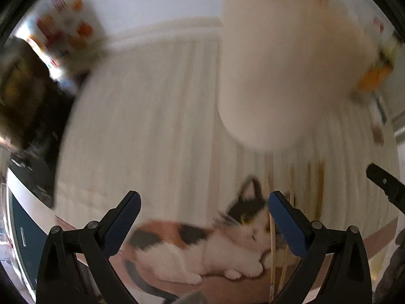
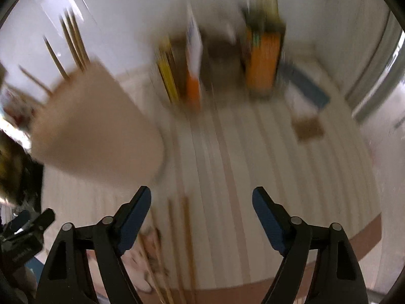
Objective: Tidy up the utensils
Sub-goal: 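Move both tools back down to the chopsticks on the mat, then grasp a chopstick with the left tool while the right tool grasps another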
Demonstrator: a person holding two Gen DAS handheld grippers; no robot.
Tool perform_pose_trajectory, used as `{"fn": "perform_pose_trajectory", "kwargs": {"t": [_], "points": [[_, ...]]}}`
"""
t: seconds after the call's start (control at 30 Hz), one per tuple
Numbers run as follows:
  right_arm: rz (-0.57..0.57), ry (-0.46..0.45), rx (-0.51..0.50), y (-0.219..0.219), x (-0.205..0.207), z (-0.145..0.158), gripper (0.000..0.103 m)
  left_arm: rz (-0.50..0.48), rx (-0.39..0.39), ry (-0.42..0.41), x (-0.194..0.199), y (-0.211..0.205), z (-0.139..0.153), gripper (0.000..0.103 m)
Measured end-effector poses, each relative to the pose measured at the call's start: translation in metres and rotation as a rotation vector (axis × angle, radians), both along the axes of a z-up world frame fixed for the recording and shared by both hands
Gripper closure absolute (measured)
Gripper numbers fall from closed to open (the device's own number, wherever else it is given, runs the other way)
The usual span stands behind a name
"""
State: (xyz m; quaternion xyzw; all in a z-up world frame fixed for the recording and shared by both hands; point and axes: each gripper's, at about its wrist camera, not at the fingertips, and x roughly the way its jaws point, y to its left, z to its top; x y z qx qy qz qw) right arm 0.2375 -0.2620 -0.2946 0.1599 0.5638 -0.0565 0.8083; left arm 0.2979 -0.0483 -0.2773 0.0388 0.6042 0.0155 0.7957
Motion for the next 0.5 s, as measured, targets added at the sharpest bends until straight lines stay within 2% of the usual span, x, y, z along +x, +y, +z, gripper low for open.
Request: {"fn": "perform_pose_trajectory", "kwargs": {"t": [0.07, 0.1, 0.17, 0.23, 0.33, 0.37, 0.4, 0.47, 0.5], "points": [[0.004, 0.048, 0.007, 0.002, -0.005, -0.023, 0.032, -0.003, -0.039, 0.059, -0.003, -0.011, -0.019, 0.010], [0.002, 0.065, 0.009, 0.002, -0.007, -0.031, 0.034, -0.008, -0.070, 0.096, -0.004, -0.017, -0.031, 0.017], [-0.001, 0.099, 0.017, 0.000, -0.011, -0.045, 0.046, -0.028, -0.122, 0.153, -0.006, -0.030, -0.050, 0.027], [-0.008, 0.123, 0.017, -0.004, -0.012, -0.054, 0.052, -0.070, -0.143, 0.189, -0.008, -0.044, -0.064, 0.045], [-0.018, 0.144, 0.010, -0.006, -0.017, -0.061, 0.055, -0.126, -0.126, 0.235, -0.010, -0.064, -0.081, 0.062], [-0.021, 0.150, 0.008, -0.008, -0.018, -0.063, 0.055, -0.134, -0.111, 0.239, -0.011, -0.068, -0.084, 0.064], [-0.022, 0.153, 0.007, -0.007, -0.019, -0.064, 0.055, -0.151, -0.089, 0.214, -0.012, -0.073, -0.084, 0.065], [-0.021, 0.163, 0.010, -0.009, -0.024, -0.069, 0.055, -0.183, -0.045, 0.210, -0.013, -0.084, -0.085, 0.076], [-0.020, 0.164, 0.015, -0.008, -0.025, -0.069, 0.055, -0.207, -0.011, 0.199, -0.015, -0.088, -0.085, 0.092]]}}
